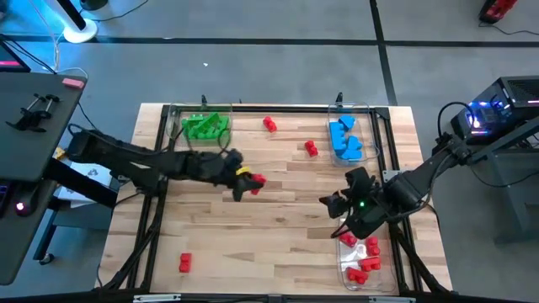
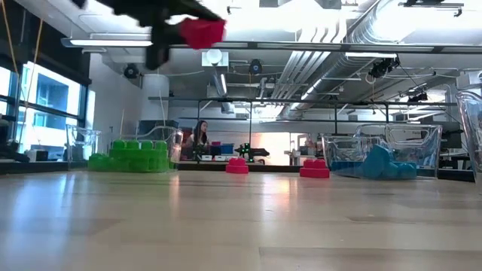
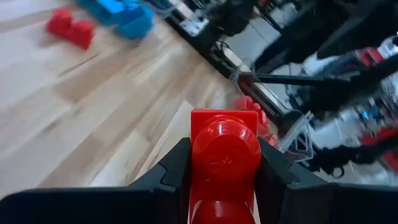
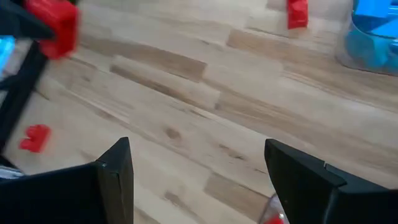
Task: Sort blocks
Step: Put the red game piece into the bottom transparent bin
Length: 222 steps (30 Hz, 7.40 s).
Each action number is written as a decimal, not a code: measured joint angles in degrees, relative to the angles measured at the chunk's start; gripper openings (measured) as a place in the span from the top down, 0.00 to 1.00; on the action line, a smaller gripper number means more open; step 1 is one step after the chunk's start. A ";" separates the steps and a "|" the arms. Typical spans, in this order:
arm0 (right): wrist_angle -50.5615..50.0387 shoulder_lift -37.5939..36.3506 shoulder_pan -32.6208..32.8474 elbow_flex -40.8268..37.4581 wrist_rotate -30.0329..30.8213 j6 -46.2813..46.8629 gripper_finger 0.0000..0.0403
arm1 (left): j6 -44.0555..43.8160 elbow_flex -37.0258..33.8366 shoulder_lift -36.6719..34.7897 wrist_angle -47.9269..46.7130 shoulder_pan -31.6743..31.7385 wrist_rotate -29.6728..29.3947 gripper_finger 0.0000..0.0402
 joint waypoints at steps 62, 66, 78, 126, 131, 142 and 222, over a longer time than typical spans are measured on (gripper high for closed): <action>-5.84 6.26 -11.72 10.93 -21.33 -18.31 1.00 | 28.51 9.34 7.92 12.22 4.78 10.53 0.74; -8.54 4.99 -8.26 18.80 -10.17 -13.41 1.00 | 24.07 9.64 19.55 28.30 2.60 15.03 0.74; -7.65 5.99 -7.90 21.29 -2.52 -11.80 1.00 | 13.98 28.66 47.20 31.91 -1.47 18.14 0.63; -7.32 6.08 -13.04 21.36 5.74 -28.91 1.00 | -87.15 9.67 15.88 -55.21 -52.33 9.17 0.34; -7.66 6.09 -14.43 21.36 5.30 -29.71 1.00 | -89.29 11.58 18.69 -51.25 -52.16 8.60 0.34; -7.98 6.10 -16.17 21.36 0.48 -35.12 1.00 | -89.55 13.51 23.04 -48.29 -50.49 8.43 0.34; -1.70 7.41 -6.55 21.36 13.27 -12.02 1.00 | 20.69 32.77 28.49 -6.92 15.34 28.65 0.32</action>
